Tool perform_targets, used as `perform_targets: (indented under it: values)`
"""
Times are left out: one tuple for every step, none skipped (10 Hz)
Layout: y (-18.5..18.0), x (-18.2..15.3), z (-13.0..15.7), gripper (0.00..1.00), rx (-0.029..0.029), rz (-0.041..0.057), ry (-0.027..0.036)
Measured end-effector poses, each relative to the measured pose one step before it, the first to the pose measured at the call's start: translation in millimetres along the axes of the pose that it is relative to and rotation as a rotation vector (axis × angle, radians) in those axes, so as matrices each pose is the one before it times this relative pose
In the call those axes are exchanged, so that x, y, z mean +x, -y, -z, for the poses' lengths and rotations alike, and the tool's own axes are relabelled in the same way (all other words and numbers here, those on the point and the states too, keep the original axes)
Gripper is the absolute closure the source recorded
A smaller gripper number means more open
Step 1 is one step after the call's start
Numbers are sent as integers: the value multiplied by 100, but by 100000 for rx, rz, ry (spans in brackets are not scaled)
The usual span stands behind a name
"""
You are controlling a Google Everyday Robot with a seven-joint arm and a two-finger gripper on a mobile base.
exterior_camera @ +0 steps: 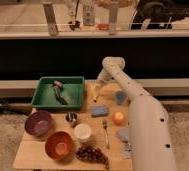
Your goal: Place banana in metal cup
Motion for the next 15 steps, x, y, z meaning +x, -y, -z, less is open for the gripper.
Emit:
perform_targets:
  values:
    - [-69,-84,-109,61,17,-355,22]
    - [-131,-106,122,54,234,-252,-303]
    - [-218,-242,575,52,332,133,-202]
    - [-12,-236,779,53,179,-272,122]
    - [-58,-21,354,60,70,180,-152]
    - [-284,-112,-32,70,-241,-42,81]
    - [13,99,-317,74,-224,-731,47]
    - [2,258,-626,71,-127,-759,-140]
    - [42,114,-304,63,-44,-596,34]
    - [152,-13,223,53,196,-227,-128]
    - [-90,-210,410,42,25,45,-205]
    - [-312,-209,247,30,-194,331,-180]
    - [-50,-151,54,22,-209,-554,250]
    - [46,317,-351,20,-347,-798,2]
    - [74,192,-27,22,101,-796,28]
